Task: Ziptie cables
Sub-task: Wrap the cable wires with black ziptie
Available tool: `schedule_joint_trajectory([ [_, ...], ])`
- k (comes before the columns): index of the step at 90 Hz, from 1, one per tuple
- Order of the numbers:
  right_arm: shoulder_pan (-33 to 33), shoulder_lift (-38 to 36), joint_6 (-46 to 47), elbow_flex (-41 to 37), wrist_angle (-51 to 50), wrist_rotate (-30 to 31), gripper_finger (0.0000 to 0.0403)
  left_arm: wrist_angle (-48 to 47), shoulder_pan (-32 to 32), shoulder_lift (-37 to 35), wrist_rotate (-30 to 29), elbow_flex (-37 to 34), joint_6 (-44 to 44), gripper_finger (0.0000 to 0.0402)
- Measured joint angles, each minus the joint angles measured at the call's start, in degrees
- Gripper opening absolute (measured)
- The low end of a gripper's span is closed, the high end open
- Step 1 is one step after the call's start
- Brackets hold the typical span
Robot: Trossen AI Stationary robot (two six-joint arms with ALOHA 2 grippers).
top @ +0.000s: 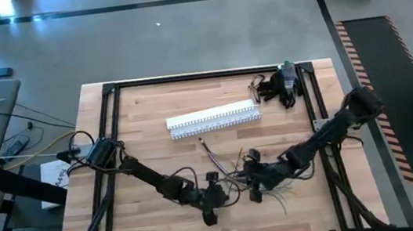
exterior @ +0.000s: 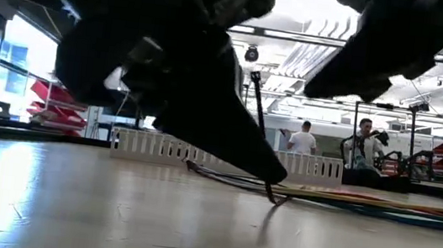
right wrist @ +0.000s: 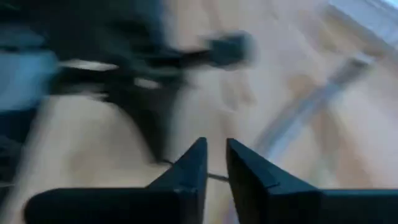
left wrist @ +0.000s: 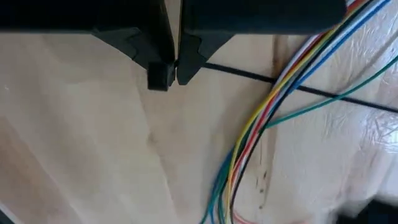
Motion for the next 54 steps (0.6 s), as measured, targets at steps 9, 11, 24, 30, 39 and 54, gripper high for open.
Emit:
schedule_joint_trajectory([
  [9,1.1,2.6,-4.4,-3.2,10.9,0.2,0.0107,-0.9,1.1,0.0,2.8,0.9,0.0,0.0000],
  [11,1.3,3.5,-5.2,-3.2,11.8,0.5,0.0114,-1.0,1.4,0.0,3.3,1.0,0.0,0.0000],
  [24,2.1,9.0,-9.8,0.8,12.7,1.4,0.0146,-0.9,2.7,0.0,6.2,1.7,-0.1,0.0000],
  [30,2.2,11.0,-11.0,3.3,11.8,1.9,0.0151,-1.3,3.2,0.0,6.9,1.7,-1.0,0.0000],
  [39,2.4,12.2,-11.6,6.5,7.4,3.9,0.0153,-2.6,3.4,0.0,7.0,1.7,-1.5,0.0000],
  [54,2.3,12.5,-10.1,10.5,-0.6,7.5,0.0149,-2.6,3.4,0.0,7.0,1.7,-2.0,0.0000],
])
